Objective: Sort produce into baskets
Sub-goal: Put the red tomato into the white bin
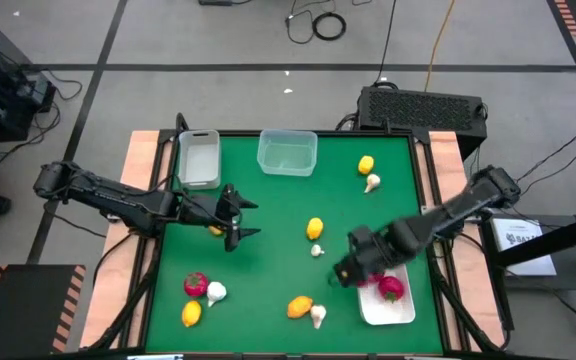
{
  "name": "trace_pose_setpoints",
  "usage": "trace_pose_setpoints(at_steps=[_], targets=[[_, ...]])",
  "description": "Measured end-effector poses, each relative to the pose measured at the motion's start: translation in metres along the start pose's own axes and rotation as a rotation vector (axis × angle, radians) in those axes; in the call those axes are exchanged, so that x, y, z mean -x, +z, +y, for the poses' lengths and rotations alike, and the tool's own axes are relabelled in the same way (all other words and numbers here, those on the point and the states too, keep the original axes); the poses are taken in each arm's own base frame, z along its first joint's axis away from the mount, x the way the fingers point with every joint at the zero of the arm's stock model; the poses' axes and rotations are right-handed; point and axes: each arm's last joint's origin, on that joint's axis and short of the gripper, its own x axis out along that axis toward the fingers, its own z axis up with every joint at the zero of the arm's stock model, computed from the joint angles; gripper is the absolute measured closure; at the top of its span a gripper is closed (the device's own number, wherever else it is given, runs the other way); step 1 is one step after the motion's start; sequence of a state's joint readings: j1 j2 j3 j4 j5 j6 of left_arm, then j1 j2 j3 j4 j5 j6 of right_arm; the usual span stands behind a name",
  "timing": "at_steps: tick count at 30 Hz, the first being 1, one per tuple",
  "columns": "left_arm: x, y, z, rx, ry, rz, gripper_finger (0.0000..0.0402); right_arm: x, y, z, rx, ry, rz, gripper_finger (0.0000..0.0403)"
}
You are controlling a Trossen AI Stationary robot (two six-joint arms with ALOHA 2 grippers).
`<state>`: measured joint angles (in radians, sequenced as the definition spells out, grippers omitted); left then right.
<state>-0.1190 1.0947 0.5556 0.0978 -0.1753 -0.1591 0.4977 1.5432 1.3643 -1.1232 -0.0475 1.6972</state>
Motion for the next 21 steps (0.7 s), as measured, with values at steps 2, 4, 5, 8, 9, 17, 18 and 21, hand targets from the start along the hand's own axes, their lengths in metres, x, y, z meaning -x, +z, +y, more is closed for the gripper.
trace_pose_setpoints(at_steps=[2, 4, 5, 8, 9, 17, 18, 21], targets=[[-0.001, 0.001, 0.003, -0.009, -0.005, -0.004, 0.0052, -0.001, -0.017, -0.001, -0.046, 0.013, -0.004, 0.009], [-0.001, 0.001, 0.006, -0.004, -0.001, -0.003, 0.0052, -0.001, -0.031, -0.003, -0.092, 0.032, -0.011, 0.009], [-0.001, 0.001, 0.007, -0.001, 0.0, -0.003, 0.0052, -0.001, -0.038, -0.004, -0.112, 0.032, -0.011, 0.009], [-0.002, 0.002, 0.01, 0.006, 0.004, -0.002, 0.0052, -0.002, -0.055, -0.009, -0.165, 0.025, 0.001, 0.009], [-0.002, 0.002, 0.011, 0.009, 0.007, -0.003, 0.0052, -0.003, -0.059, -0.01, -0.182, 0.023, -0.001, 0.009], [-0.002, 0.003, 0.012, 0.018, 0.015, -0.008, 0.0052, -0.015, -0.077, -0.013, -0.224, -0.003, -0.033, 0.009], [-0.002, 0.003, 0.012, 0.019, 0.025, -0.009, 0.0052, -0.017, -0.079, -0.013, -0.218, -0.01, -0.035, 0.009], [-0.002, 0.004, 0.013, 0.021, 0.034, -0.026, 0.0052, -0.023, -0.082, -0.013, -0.19, -0.031, -0.041, 0.009]])
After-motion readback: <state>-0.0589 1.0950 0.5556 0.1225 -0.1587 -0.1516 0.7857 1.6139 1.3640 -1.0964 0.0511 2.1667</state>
